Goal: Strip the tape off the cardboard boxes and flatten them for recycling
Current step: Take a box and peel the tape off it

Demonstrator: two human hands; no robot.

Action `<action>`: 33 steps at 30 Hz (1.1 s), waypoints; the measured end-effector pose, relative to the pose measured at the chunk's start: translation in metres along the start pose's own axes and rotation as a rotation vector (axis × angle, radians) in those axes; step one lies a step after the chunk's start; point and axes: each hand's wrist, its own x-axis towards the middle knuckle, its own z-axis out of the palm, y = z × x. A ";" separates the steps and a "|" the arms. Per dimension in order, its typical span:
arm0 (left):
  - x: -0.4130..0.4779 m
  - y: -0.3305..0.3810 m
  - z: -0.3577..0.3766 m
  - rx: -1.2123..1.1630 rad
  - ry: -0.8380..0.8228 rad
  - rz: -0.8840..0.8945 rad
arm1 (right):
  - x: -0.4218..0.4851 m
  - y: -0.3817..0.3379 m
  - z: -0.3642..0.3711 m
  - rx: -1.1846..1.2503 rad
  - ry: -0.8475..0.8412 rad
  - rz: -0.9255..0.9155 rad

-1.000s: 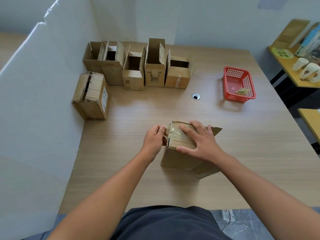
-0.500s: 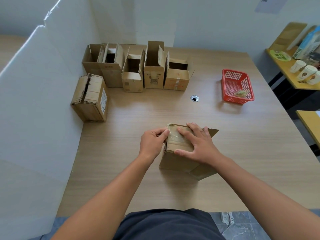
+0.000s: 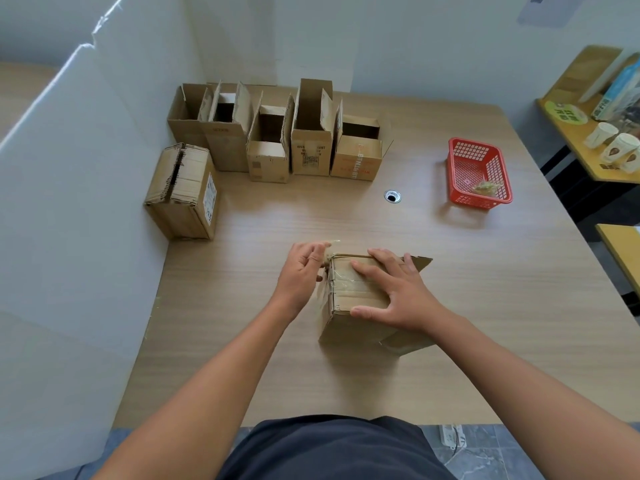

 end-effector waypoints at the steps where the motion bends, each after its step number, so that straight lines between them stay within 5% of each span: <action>1: -0.001 0.001 0.001 -0.006 -0.032 0.004 | 0.000 0.000 0.000 -0.009 0.000 -0.001; 7: 0.003 0.004 0.007 0.095 -0.086 -0.014 | -0.001 -0.002 0.000 -0.019 -0.002 0.008; 11: 0.010 0.010 0.007 -0.119 -0.080 -0.131 | -0.002 -0.003 -0.001 -0.011 -0.007 0.017; 17: 0.024 0.012 -0.005 -0.141 -0.117 -0.198 | -0.002 -0.003 0.001 -0.004 -0.002 0.006; 23: 0.034 0.006 -0.013 -0.410 0.067 -0.423 | -0.002 -0.001 0.001 0.010 0.003 0.001; 33: -0.009 0.011 -0.015 -0.210 -0.033 -0.065 | -0.006 -0.006 0.004 -0.021 0.050 0.032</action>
